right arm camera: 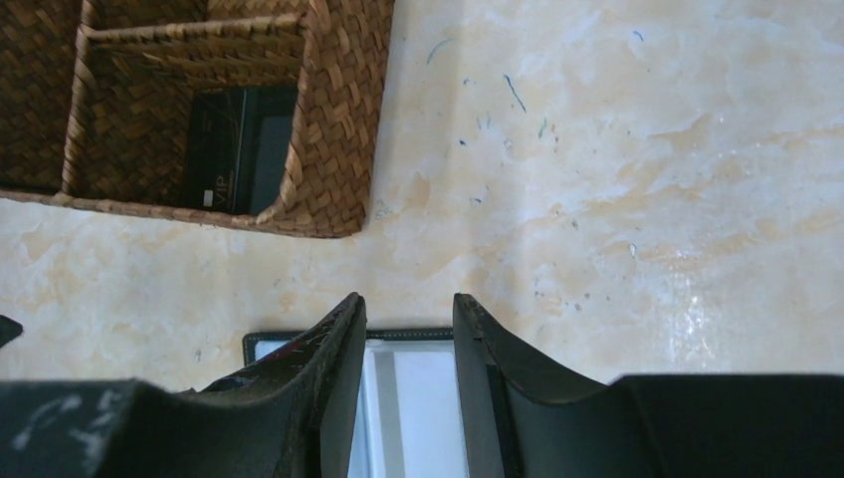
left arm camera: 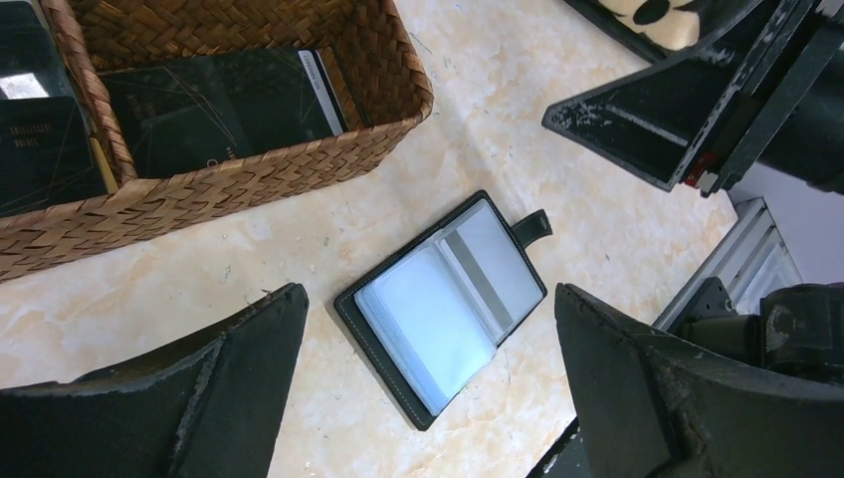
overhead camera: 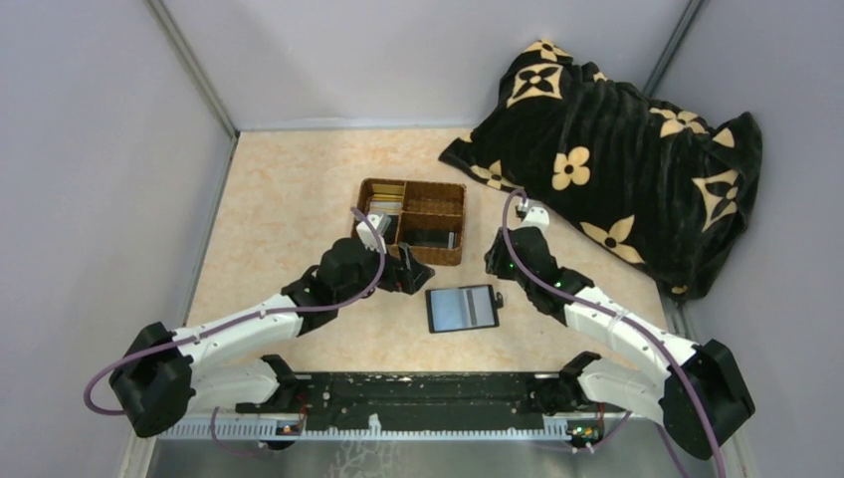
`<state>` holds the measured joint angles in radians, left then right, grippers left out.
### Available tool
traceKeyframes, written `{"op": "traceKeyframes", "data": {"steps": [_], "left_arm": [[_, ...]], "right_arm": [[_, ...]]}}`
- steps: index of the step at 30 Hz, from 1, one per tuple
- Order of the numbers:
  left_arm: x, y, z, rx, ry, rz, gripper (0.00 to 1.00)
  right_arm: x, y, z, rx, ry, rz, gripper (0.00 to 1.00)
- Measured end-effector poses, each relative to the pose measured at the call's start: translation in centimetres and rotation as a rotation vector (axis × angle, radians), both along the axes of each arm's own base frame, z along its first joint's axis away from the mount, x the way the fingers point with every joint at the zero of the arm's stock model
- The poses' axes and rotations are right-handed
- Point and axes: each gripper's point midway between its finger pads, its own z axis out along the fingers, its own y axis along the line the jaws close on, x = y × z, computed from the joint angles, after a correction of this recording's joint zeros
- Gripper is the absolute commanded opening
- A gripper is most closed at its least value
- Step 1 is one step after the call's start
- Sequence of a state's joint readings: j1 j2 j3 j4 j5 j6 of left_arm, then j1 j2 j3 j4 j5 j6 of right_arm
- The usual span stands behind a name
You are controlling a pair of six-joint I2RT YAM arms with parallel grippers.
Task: Take the credit cards out of the card holder
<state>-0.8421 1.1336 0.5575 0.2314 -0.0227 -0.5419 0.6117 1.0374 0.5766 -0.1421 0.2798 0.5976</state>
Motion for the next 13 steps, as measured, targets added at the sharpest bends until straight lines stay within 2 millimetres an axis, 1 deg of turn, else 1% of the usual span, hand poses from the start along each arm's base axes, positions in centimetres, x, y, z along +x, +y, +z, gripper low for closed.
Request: {"op": "traceKeyframes", "data": {"steps": [5,13], "left_arm": [[0.01,0.08,0.25,-0.009,-0.001,0.007,0.99],[0.03,0.11,0.24,-0.009,-0.001,0.009,0.98]], "right_arm": [[-0.46,-0.34,-0.81,-0.003,0.015,-0.005,0.39],[-0.47,-0.36,-0.91,-0.004,0.017,-0.005,0.38]]}}
